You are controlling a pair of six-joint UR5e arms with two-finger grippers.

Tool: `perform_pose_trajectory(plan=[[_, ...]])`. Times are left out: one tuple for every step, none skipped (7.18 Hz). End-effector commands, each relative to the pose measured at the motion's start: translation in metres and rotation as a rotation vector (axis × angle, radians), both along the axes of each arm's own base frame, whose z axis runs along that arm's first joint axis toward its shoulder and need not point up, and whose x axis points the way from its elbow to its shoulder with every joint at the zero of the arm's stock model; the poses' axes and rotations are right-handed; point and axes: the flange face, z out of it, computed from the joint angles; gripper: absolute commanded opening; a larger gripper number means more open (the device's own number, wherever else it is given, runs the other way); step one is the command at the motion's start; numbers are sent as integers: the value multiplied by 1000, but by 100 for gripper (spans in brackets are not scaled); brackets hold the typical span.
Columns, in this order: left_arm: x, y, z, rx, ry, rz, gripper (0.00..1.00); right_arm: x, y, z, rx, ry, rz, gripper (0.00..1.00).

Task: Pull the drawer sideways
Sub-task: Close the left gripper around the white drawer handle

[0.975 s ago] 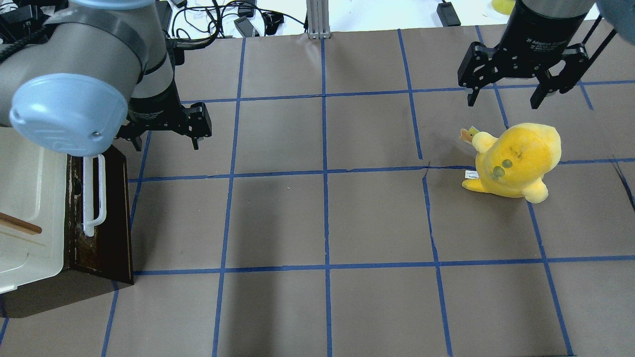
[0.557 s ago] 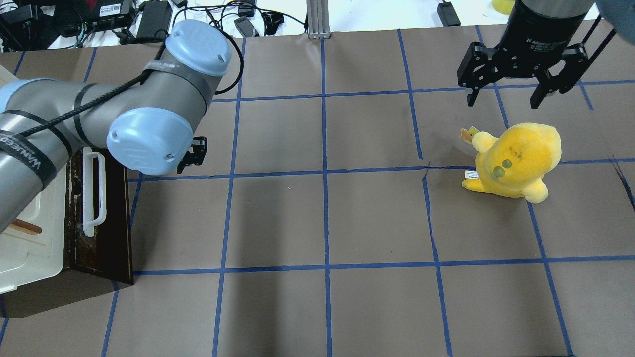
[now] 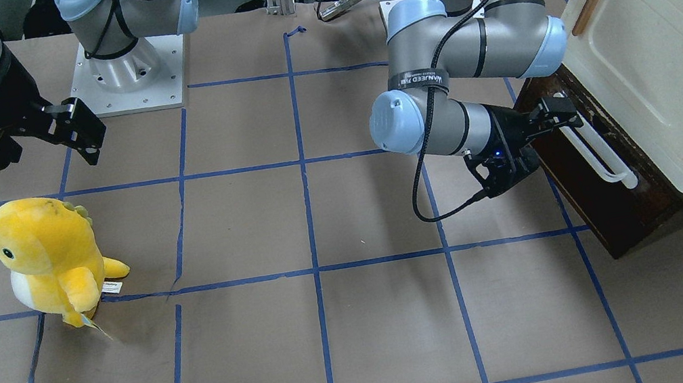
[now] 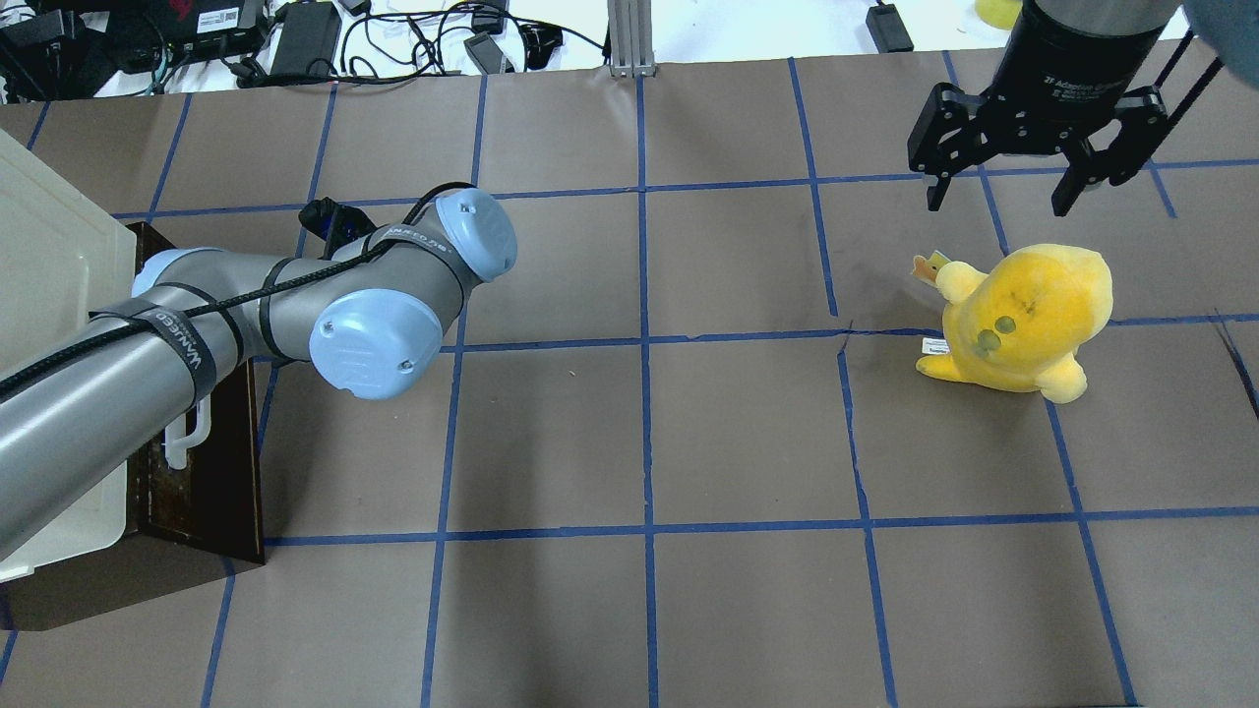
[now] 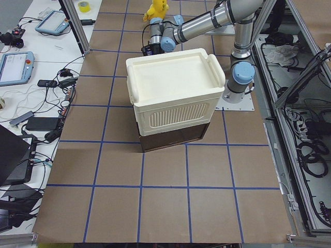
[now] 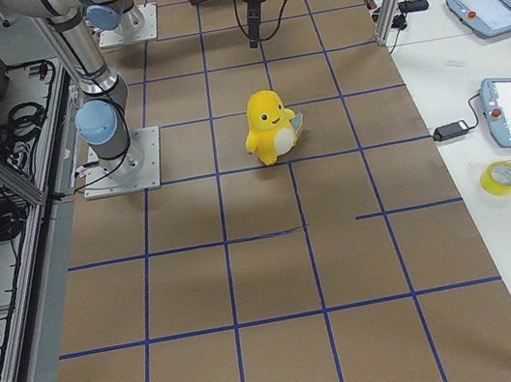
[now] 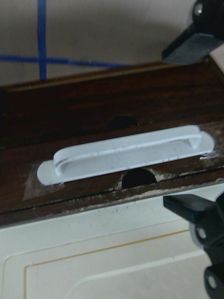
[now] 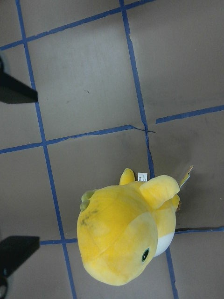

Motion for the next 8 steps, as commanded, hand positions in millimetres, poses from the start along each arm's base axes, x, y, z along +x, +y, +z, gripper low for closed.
perform_pose_trajectory(plan=[[8,-7,-20,30,-59,-11,100,0,0,0,0,0,1,100],[15,-16,-32,46,-102,-24,97,0,0,0,0,0,1,100],[25,-23,-45,67,-138,-27,97,0,0,0,0,0,1,100],[33,-25,-47,74,-142,-15,97,0,0,0,0,0,1,100],[35,-23,-50,64,-147,-8,92,0,0,0,0,0,1,100],[35,-24,-54,56,-164,-14,91,-1,0,0,0,0,-1,100],[36,-24,-57,64,-165,-13,86,0,0,0,0,0,1,100],[38,-20,-59,73,-158,-5,74,0,0,0,0,0,1,100]])
